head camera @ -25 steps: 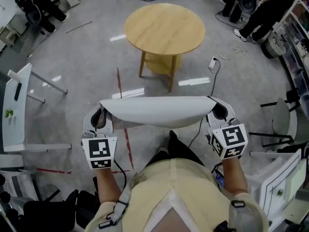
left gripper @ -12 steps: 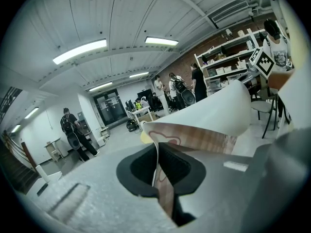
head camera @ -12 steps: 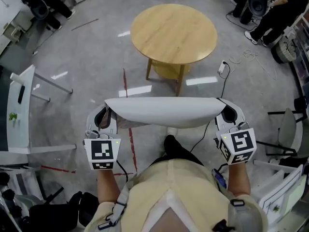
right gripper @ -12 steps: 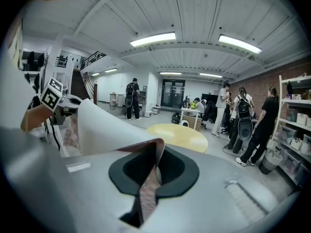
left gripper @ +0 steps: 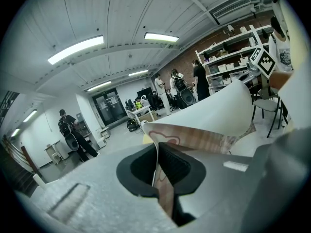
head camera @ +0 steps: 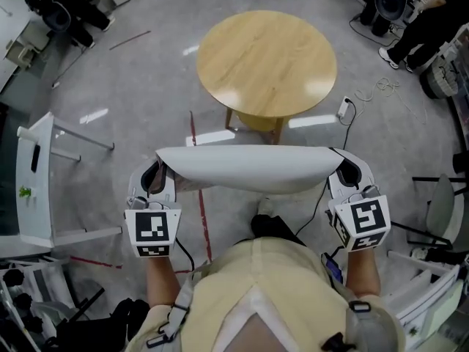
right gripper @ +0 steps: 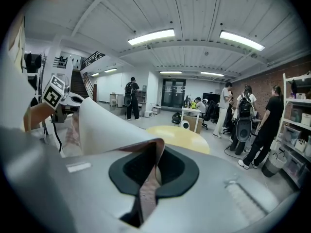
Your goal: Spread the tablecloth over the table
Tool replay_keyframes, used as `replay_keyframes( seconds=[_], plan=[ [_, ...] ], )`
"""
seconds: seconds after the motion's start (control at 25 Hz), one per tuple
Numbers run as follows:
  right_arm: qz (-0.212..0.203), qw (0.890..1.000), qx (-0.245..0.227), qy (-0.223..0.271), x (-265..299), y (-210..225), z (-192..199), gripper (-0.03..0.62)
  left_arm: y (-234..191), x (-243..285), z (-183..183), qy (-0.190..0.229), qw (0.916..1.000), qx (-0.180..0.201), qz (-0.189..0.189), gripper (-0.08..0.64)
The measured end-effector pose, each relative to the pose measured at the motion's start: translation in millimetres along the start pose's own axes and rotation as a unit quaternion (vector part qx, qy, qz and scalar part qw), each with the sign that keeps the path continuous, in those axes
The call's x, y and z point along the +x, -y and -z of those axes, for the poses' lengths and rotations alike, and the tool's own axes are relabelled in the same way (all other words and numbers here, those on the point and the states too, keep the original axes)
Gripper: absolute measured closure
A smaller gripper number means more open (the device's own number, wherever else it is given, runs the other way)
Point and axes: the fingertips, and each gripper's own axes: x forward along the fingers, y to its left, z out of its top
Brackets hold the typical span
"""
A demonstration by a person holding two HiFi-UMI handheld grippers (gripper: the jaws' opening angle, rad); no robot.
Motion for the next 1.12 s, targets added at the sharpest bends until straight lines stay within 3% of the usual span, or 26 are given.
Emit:
replay_keyframes(
  seconds=[0.56, 0.84, 1.12],
  plan=[
    [0.008, 1.000, -0.014, 0.026, 57.0, 65.9, -41.2, 0.582, -20.0, 93.6, -50.2, 0.003, 0.9997, 0.024, -0.002, 0.549],
    [0.020, 0.998, -0.036, 0.044, 77.9, 77.0, -67.8, 0.581, -41.4, 127.2, -71.6, 0.015, 0.9981, 0.059, 0.000, 0.549],
    [0.070, 0.995, -0.042, 0.054, 104.7, 110.9, -101.7, 0.581, -63.6, 182.1, -115.5, 0.042, 0.9926, 0.114, 0.002, 0.548]
  ],
)
